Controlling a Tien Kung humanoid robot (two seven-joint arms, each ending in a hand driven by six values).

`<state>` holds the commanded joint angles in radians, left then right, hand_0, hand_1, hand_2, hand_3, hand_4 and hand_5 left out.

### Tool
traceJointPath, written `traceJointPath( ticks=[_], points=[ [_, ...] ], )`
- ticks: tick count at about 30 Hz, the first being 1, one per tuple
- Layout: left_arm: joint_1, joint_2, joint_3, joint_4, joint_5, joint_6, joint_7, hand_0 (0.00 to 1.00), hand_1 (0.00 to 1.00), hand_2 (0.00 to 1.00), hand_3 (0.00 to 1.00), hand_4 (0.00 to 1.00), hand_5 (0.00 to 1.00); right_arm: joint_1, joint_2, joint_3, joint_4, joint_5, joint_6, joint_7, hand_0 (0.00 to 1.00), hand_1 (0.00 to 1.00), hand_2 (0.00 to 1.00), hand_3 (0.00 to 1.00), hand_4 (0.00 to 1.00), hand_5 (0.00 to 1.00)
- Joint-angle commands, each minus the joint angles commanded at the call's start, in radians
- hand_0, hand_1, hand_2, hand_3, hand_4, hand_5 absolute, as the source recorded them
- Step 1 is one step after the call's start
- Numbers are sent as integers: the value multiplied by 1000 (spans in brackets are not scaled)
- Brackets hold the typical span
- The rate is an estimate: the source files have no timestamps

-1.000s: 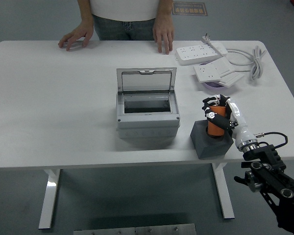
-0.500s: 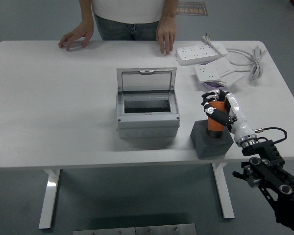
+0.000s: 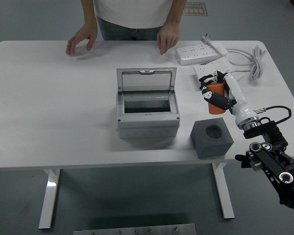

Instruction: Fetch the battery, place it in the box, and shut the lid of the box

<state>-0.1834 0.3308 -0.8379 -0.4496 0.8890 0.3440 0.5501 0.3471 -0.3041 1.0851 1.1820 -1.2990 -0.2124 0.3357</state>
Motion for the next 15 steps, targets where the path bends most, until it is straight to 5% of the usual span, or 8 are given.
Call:
traceJointPath(
  ticks=[15],
  points=[
    [4, 4, -2, -1, 1, 2, 4, 645, 687, 587, 597, 540, 2, 79, -25, 34, 103, -439, 44, -156, 201, 240, 325, 373, 313, 2]
  ],
)
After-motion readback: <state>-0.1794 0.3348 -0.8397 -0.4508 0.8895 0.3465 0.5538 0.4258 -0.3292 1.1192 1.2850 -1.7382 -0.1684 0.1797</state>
